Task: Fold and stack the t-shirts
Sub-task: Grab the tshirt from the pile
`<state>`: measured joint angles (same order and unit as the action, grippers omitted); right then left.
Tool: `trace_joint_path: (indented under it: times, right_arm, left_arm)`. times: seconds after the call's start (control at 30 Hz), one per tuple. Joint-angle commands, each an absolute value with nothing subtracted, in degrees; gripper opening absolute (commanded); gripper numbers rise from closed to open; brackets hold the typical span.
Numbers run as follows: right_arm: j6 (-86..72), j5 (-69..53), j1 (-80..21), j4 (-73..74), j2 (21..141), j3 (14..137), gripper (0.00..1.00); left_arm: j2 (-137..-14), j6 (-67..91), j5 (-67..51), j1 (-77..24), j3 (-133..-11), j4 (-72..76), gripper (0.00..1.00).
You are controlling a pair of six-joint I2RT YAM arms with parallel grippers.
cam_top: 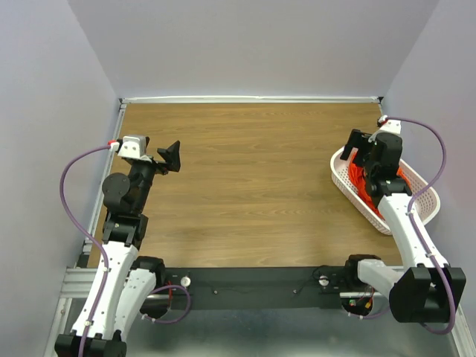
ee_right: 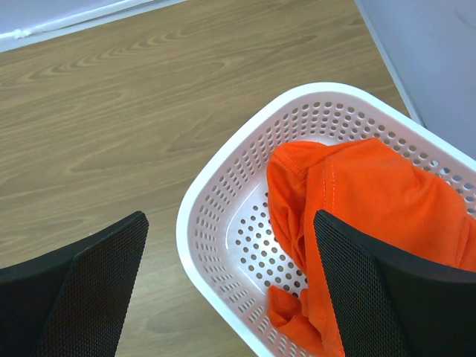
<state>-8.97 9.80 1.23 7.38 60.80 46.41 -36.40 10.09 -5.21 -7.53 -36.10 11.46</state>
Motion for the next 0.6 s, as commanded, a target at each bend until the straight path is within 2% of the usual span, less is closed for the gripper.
trace_joint_path:
  times: [0.0,0.1,0.13,0.23,0.4,0.57]
  right_arm:
    - [-7.8,10.5,1.6,8.0,59.9,47.5,1.0]
    - [0.0,4.1,1.6,8.1,59.9,47.3,1.0]
    - [3.7,-2.7,1.6,8.2,59.4,47.0,1.0]
    - [18.3,-12.6,1.6,10.9,57.1,45.6,1.0]
    - [17.2,-4.2,1.7,16.3,60.5,49.6,1.0]
    - [14.1,-14.4,9.2,19.8,67.8,52.2,1.0]
  left_arm:
    - [-35.4,9.5,-5.4,-7.7,-37.5,12.7,0.98]
    - [-35.3,9.6,-5.7,-7.7,-37.5,12.7,0.98]
    - [-35.3,9.7,-5.9,-7.7,-37.5,12.7,0.98]
    - [-35.2,9.8,-6.1,-7.8,-37.5,12.7,0.98]
    - [-35.2,9.9,-6.4,-7.8,-37.5,12.9,0.98]
    - [-35.3,9.8,-6.9,-7.9,-37.5,12.8,0.98]
